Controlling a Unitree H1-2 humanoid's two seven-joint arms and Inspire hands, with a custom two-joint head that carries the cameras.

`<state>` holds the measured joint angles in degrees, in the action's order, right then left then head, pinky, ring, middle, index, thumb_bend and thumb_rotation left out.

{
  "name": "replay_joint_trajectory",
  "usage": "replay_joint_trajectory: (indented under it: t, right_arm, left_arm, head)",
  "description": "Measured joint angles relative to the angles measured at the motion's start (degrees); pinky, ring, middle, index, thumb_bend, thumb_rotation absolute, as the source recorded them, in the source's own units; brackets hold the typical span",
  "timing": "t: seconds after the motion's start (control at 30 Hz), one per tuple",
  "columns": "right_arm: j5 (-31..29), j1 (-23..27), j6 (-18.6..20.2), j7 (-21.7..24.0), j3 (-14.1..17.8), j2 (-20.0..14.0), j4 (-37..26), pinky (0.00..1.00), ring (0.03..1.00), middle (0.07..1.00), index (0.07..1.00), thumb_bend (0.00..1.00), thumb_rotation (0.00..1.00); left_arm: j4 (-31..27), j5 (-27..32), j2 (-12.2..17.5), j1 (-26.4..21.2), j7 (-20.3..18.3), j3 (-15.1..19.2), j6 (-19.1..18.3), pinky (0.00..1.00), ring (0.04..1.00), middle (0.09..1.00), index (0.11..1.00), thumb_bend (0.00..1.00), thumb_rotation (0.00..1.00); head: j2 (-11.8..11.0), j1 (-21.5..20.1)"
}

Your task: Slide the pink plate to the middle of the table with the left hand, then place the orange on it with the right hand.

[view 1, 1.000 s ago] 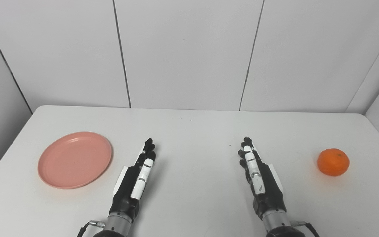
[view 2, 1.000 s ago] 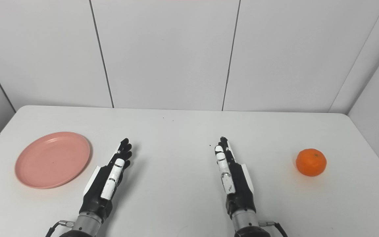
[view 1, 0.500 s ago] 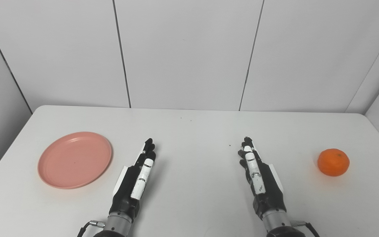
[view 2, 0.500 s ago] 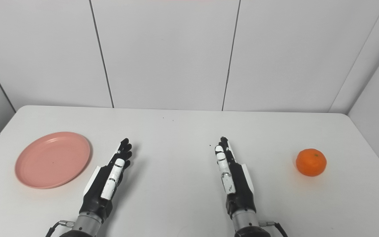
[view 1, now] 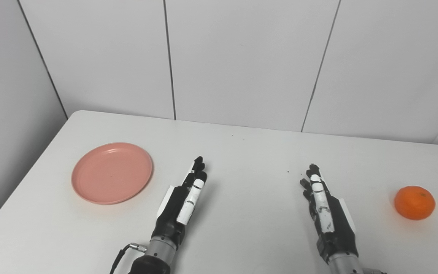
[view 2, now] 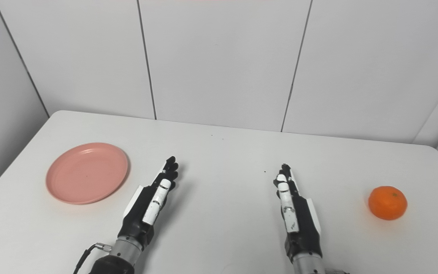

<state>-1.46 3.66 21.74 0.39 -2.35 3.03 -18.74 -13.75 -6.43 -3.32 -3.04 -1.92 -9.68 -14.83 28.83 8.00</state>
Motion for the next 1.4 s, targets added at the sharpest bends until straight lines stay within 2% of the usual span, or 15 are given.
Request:
replay_joint_trajectory:
  t: [0.27,0.8,1.23,1.4]
  right_arm:
    - [-1.71,-0.7,-0.34,1.22,0.6,-2.08,-0.11,0.99,0.952,0.982,0.978,0.26,1.0]
    - [-2.62,-0.7,-1.41,1.33,0.62,-2.51,-0.08,1.0,0.951,0.979,0.976,0.25,1.0]
    - [-2.88,-0.71,-1.41,1.36,0.59,-2.6,-0.05,1.0,0.959,0.988,0.989,0.26,1.0]
    - [-3.15,-0.71,-1.41,1.36,0.58,-2.6,-0.04,1.0,0.962,0.989,0.992,0.25,1.0]
  left_arm:
    - [1.18,-2.35,-1.75,0.3,1.46,-1.46,0.02,0.99,1.0,1.0,1.0,0.39,1.0]
    - [1.32,-4.06,-1.74,0.29,1.73,-1.86,-0.13,0.98,0.999,1.0,1.0,0.4,1.0]
    - [1.29,-3.81,-1.35,-0.13,1.23,-1.13,-0.14,0.97,0.975,0.987,0.986,0.42,1.0]
    - [0.32,-3.74,-0.52,-1.74,0.52,0.29,-0.23,0.96,0.959,0.973,0.969,0.43,1.0]
  head:
    - [-0.79,3.34]
    - [-1.06,3.87]
    - [-1.23,4.75]
    - [-1.41,5.1]
